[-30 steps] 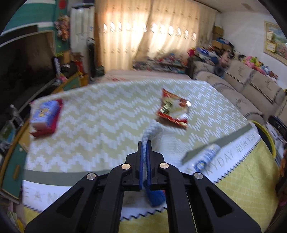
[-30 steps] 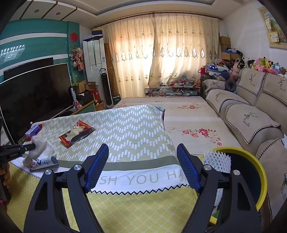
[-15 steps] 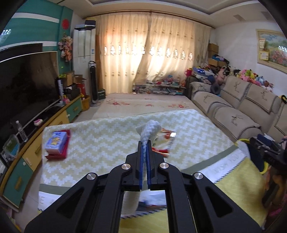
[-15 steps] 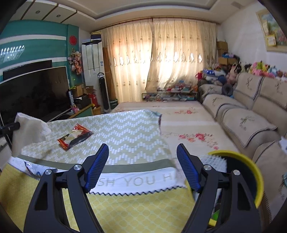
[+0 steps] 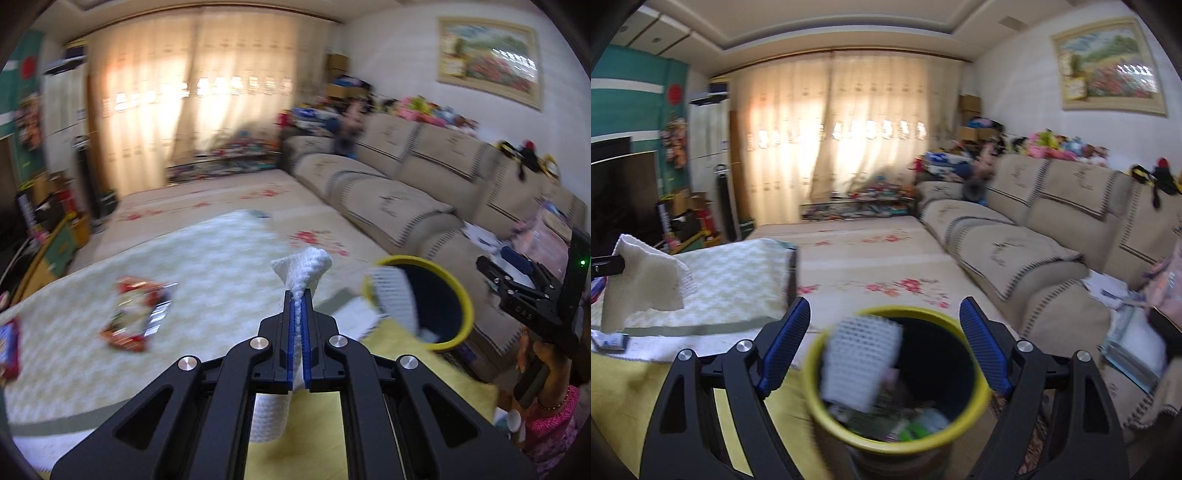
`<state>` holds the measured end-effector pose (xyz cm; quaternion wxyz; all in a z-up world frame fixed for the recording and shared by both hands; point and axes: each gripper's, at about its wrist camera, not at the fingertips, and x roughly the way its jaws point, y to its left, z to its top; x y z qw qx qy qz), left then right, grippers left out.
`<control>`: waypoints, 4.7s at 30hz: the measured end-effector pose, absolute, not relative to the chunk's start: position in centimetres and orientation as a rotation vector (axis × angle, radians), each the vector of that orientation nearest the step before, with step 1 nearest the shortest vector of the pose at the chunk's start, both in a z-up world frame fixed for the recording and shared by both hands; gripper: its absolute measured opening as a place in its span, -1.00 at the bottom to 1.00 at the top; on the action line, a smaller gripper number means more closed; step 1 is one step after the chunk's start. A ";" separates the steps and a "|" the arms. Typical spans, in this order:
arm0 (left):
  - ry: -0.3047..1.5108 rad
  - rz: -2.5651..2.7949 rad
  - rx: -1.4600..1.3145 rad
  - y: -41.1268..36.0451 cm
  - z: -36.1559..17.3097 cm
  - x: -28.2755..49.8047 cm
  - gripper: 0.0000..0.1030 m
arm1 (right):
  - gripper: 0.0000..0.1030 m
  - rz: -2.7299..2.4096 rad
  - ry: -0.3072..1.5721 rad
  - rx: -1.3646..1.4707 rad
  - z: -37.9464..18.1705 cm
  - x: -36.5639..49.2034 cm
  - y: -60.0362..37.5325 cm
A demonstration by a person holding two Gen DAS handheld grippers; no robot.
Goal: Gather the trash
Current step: 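Grasp the white towel with the left tool, carry it into the bin, release, then move the right tool to the red snack bag and grasp it, then carry the red snack bag with the right tool into the bin and release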
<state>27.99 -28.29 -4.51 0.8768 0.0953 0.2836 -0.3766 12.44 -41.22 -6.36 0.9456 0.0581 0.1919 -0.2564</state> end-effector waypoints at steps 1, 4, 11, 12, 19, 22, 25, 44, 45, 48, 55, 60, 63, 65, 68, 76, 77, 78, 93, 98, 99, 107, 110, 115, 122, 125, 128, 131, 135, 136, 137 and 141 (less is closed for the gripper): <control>0.595 -0.811 0.211 -29.9 -4.5 27.8 -0.92 | 0.53 -0.538 0.392 0.127 -6.6 11.9 -42.0; 0.609 -0.888 0.250 -35.0 -4.9 26.9 -0.92 | 0.53 -0.586 0.398 0.153 -7.1 10.3 -44.2; 0.678 -1.032 0.317 -45.9 -7.3 25.4 -0.92 | 0.53 -0.649 0.392 0.210 -7.7 7.5 -48.2; 0.700 -1.051 0.318 -47.4 -7.8 25.4 -0.92 | 0.53 -0.653 0.391 0.214 -7.8 7.4 -48.2; 0.789 -1.071 0.297 -52.5 -10.9 25.7 -0.07 | 0.53 -0.678 0.381 0.244 -7.9 6.5 -49.5; 0.766 -1.044 0.286 -51.6 -10.6 26.0 -0.05 | 0.54 -0.678 0.383 0.242 -7.9 6.7 -49.5; 0.731 -1.010 0.268 -48.8 -9.5 26.4 -0.04 | 0.54 -0.666 0.389 0.245 -7.9 7.0 -49.2; 0.553 -0.395 -0.016 -11.1 -5.7 29.9 0.36 | 0.54 -0.130 0.486 0.178 -7.2 19.4 -33.5; 0.543 -0.350 -0.029 -9.3 -6.0 30.2 0.36 | 0.54 -0.104 0.490 0.169 -7.0 20.1 -32.6; 0.524 -0.234 -0.056 -4.7 -7.1 31.6 0.37 | 0.54 0.011 0.520 0.145 -6.2 23.4 -28.7; 0.528 -0.168 -0.153 0.1 -10.1 33.2 0.37 | 0.54 0.212 0.634 0.100 -4.9 32.4 -21.3; 0.488 -0.180 -0.137 -1.4 -9.9 32.5 0.44 | 0.54 0.253 0.722 0.051 -6.8 38.3 -16.9; 0.493 -0.196 -0.142 -1.7 -9.9 32.3 0.44 | 0.54 0.256 0.766 0.047 -8.2 40.3 -15.4; 0.489 -0.195 -0.135 -1.8 -9.9 32.1 0.44 | 0.54 0.246 0.798 0.042 -9.4 41.7 -14.4; 0.486 -0.201 -0.134 -2.0 -9.7 32.0 0.44 | 0.54 0.234 0.843 0.039 -10.9 43.4 -13.0; 0.490 -0.212 -0.113 -2.8 -9.8 31.9 0.44 | 0.66 0.178 0.908 0.000 -12.4 46.5 -10.8; 0.491 -0.212 -0.111 -2.9 -9.9 31.9 0.44 | 0.68 0.168 0.923 0.003 -12.6 47.0 -10.6; 0.492 -0.212 -0.108 -2.9 -9.9 31.9 0.44 | 0.70 0.165 0.936 0.005 -12.8 47.3 -10.5; 0.502 -0.209 -0.072 -3.6 -10.4 31.9 0.44 | -0.57 0.133 0.895 -0.054 -12.3 45.8 -11.8; 0.505 -0.206 -0.063 -3.8 -10.5 31.9 0.44 | -0.70 0.148 0.901 -0.012 -11.8 44.2 -13.8; 0.506 -0.206 -0.061 -3.8 -10.5 31.9 0.44 | -0.72 0.152 0.899 -0.004 -11.7 43.9 -14.2; 0.512 -0.208 -0.046 -4.1 -10.7 32.0 0.44 | -0.80 0.207 0.830 0.054 -9.0 38.4 -17.6; 0.510 -0.208 -0.043 -4.2 -10.7 31.9 0.44 | -0.80 0.227 0.810 0.065 -8.1 36.4 -18.7; 0.510 -0.207 -0.046 -4.1 -10.7 31.9 0.44 | -0.80 0.233 0.759 0.081 -6.4 32.3 -21.0; 0.506 -0.213 -0.041 -4.2 -10.7 31.7 0.44 | -0.80 0.062 0.716 0.122 -5.7 26.2 -29.1; 0.505 -0.212 -0.038 -4.3 -10.6 31.7 0.44 | -0.79 -0.070 0.739 0.153 -6.8 24.2 -34.3; 0.504 -0.213 -0.039 -4.3 -10.6 31.6 0.44 | -0.77 -0.169 0.781 0.174 -8.4 23.3 -38.4; 0.507 -0.212 -0.039 -4.3 -10.6 31.7 0.44 | -0.67 -0.257 0.830 0.187 -10.1 22.8 -41.9; 0.510 -0.212 -0.043 -4.4 -10.6 31.7 0.44 | -0.58 -0.338 0.889 0.159 -12.0 22.7 -44.4; 0.511 -0.213 -0.046 -4.3 -10.5 31.7 0.44 | -0.46 -0.347 0.903 0.150 -12.3 22.7 -44.6; 0.512 -0.213 -0.047 -4.3 -10.5 31.7 0.44 | -0.33 -0.355 0.912 0.144 -12.4 22.8 -44.9; 0.512 -0.216 -0.045 -4.4 -10.5 31.8 0.44 | -0.09 -0.389 0.916 0.105 -12.4 22.6 -45.0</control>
